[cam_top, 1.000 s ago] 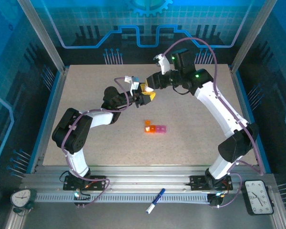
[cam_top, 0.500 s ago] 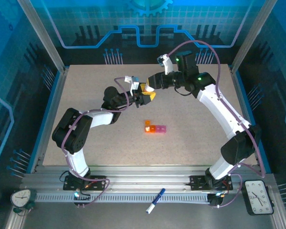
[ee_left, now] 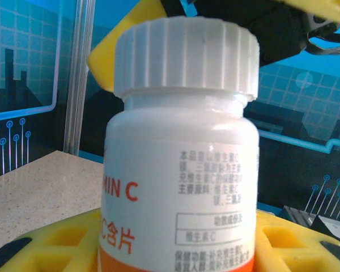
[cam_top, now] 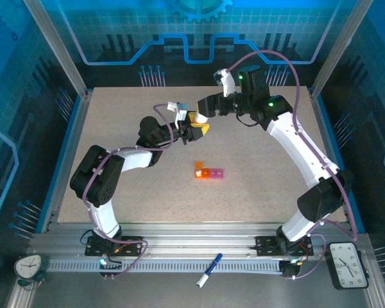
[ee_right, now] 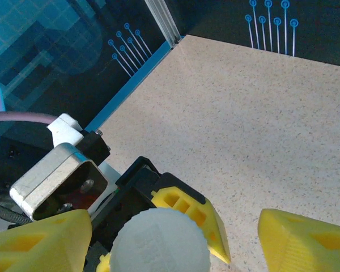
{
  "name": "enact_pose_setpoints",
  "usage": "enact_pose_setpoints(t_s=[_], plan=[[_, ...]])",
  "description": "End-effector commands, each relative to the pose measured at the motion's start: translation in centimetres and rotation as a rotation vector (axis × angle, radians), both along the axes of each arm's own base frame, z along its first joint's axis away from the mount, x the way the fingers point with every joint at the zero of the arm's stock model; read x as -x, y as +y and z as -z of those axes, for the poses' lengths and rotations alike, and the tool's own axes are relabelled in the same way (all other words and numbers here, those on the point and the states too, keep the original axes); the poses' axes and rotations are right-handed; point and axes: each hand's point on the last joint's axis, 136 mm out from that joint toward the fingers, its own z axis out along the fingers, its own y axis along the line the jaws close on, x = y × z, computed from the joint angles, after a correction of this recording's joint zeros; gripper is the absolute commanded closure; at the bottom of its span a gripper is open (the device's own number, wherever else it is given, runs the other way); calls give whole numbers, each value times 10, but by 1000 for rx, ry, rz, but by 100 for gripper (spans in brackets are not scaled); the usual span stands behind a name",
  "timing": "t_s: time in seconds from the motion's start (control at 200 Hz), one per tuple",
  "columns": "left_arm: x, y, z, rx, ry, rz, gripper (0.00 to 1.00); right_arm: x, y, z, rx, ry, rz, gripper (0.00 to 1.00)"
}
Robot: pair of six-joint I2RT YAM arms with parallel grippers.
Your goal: Sort the pills into containers
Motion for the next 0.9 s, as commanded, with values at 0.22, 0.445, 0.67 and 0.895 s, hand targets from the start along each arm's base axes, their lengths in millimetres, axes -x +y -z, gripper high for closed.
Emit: enact_pose_setpoints(t_s=[0.22, 0.445, 0.67, 0.895], plan=[[3, 1, -14, 19, -64, 14, 100, 4, 1, -6, 45, -38, -7, 27], [3, 1, -15, 19, -65, 13, 100, 6, 4, -2, 52, -28, -18, 37], [3, 1, -14, 19, -65, 12, 100, 7, 8, 2, 54, -14, -34, 41], [3, 1, -14, 19, -64, 11, 100, 7, 11, 5, 58, -8, -40, 41]])
